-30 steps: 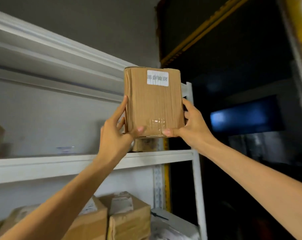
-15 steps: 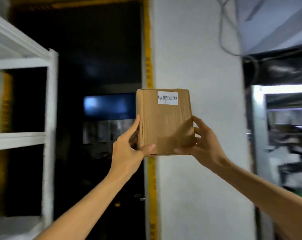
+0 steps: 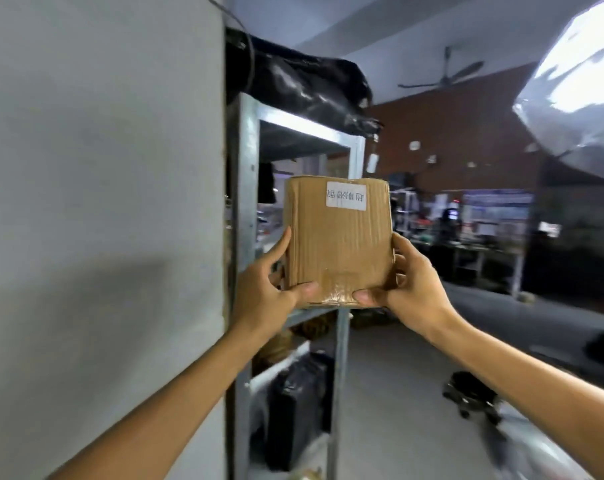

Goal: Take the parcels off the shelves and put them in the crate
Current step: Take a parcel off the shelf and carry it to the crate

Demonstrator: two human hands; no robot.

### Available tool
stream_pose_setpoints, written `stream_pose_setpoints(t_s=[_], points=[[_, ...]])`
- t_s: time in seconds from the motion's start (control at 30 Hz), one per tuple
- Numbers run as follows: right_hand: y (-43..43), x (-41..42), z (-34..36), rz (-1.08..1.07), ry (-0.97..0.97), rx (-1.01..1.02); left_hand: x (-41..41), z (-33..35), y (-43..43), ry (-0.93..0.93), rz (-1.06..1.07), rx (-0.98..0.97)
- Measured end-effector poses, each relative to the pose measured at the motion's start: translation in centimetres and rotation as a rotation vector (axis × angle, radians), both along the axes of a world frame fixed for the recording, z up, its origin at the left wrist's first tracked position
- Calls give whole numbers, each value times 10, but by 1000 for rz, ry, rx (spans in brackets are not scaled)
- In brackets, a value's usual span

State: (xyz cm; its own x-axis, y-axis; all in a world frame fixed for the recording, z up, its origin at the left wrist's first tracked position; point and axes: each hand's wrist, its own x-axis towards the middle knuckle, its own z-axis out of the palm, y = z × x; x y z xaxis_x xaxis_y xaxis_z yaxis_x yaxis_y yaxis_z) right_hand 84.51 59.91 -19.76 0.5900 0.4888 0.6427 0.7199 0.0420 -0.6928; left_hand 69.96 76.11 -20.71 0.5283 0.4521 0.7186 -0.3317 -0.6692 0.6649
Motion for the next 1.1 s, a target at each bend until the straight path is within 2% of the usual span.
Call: stream_pose_setpoints(t_s=[0.23, 0.47, 0.63, 0.77, 1.1], points=[[-30, 13, -51, -218, 93, -59, 60, -50, 0, 114, -213, -71], [-64, 37, -135, -416, 244, -118, 130, -131, -14, 287, -396, -65], [-87, 81, -208, -567, 345, -186, 198, -212, -34, 412, -552, -138], [-85, 127, -283, -604, 458, -247, 247, -284, -28, 551, -622, -187], [-45, 204, -485, -553, 817, -400, 331, -476, 10, 904, -626, -386]])
